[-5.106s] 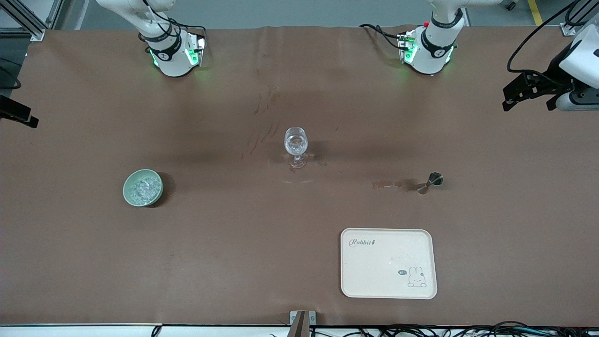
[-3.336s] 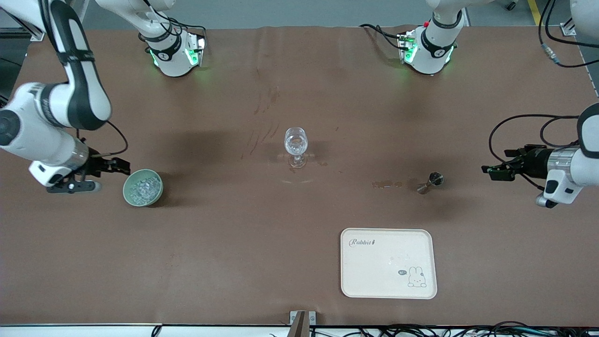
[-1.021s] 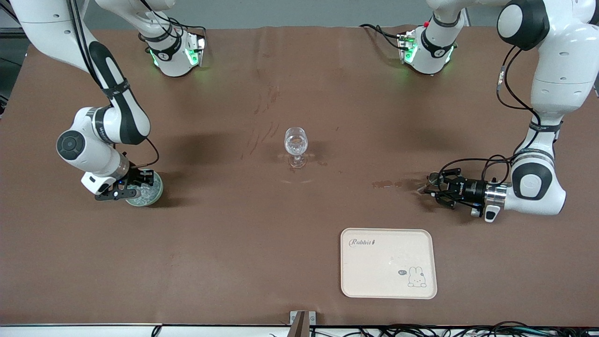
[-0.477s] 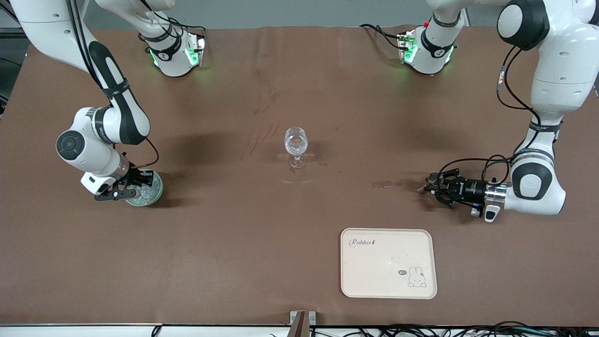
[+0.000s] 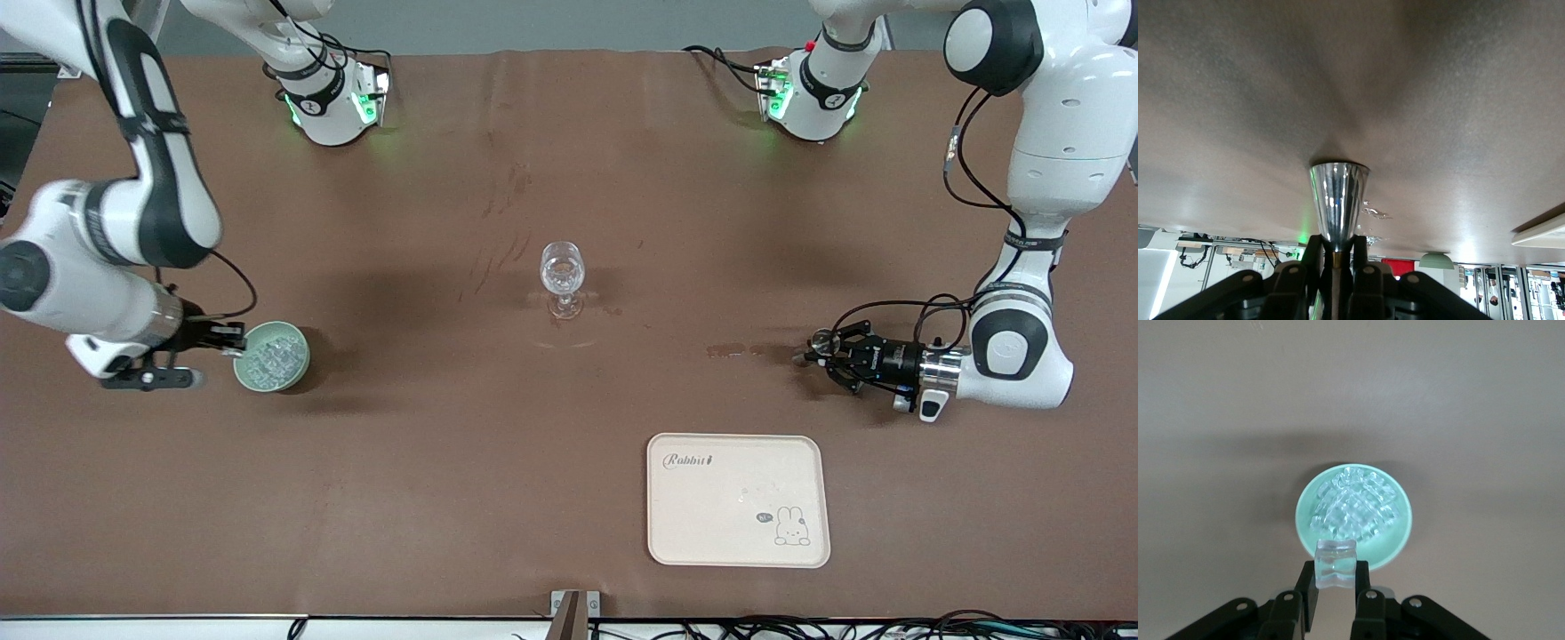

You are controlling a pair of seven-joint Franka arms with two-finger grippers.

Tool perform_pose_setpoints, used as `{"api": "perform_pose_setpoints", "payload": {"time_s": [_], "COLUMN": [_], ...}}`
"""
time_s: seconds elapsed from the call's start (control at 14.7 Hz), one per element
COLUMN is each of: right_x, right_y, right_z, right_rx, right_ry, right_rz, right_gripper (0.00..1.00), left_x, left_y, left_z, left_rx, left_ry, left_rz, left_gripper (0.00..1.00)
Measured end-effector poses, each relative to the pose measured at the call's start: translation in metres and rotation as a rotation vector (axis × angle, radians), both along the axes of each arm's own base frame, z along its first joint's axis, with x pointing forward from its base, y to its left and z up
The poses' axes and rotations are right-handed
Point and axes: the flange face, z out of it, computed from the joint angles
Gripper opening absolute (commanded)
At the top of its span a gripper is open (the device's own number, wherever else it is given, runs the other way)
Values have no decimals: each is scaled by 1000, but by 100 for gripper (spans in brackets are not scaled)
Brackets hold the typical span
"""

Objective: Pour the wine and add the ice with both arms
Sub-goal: 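Lift ice with the right gripper while the left gripper lifts the jigger, then carry the metal jigger over the wine glass with the left gripper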

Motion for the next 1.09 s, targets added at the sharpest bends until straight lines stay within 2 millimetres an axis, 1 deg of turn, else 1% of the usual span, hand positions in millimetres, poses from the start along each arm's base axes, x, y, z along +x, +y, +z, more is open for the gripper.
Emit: {"api": "perform_pose_setpoints", "payload": {"time_s": [0.14,0.2,0.34,0.48,0.61,0.82,0.89,0.95,1.09], "right_x": [5,4,-1,-12,-30,-62,-71,-76,-76], "right_y": [-6,-10,-20,-31,-39,-50,-54,-58,-61], "right_z": [61,87,132,168,200,248,258,264,264], "right_rx": [-1,-3,-5,-7,-5,0,2,2,3], "right_ry": [-28,-45,-61,-46,-18,-41,-47,-55,-58], "right_rz": [-12,-17,-34,-54,-65,-73,-76,-80,-81], "right_gripper": [0,0,0,0,0,0,0,0,0], "left_x": [1,3,8,15,21,24,24,24,21], "left_y": [-6,-11,-27,-48,-74,-127,-145,-164,-207], "left_z": [1,3,11,25,46,84,94,104,120], "left_rx": [-4,-10,-30,-49,-68,-95,-89,-73,-26], "left_ry": [-4,-8,-26,-40,-49,-59,-55,-48,-19], "left_rz": [-9,-16,-35,-54,-73,-117,-122,-117,-104], "left_gripper": [3,2,2,1,1,1,1,1,1]}}
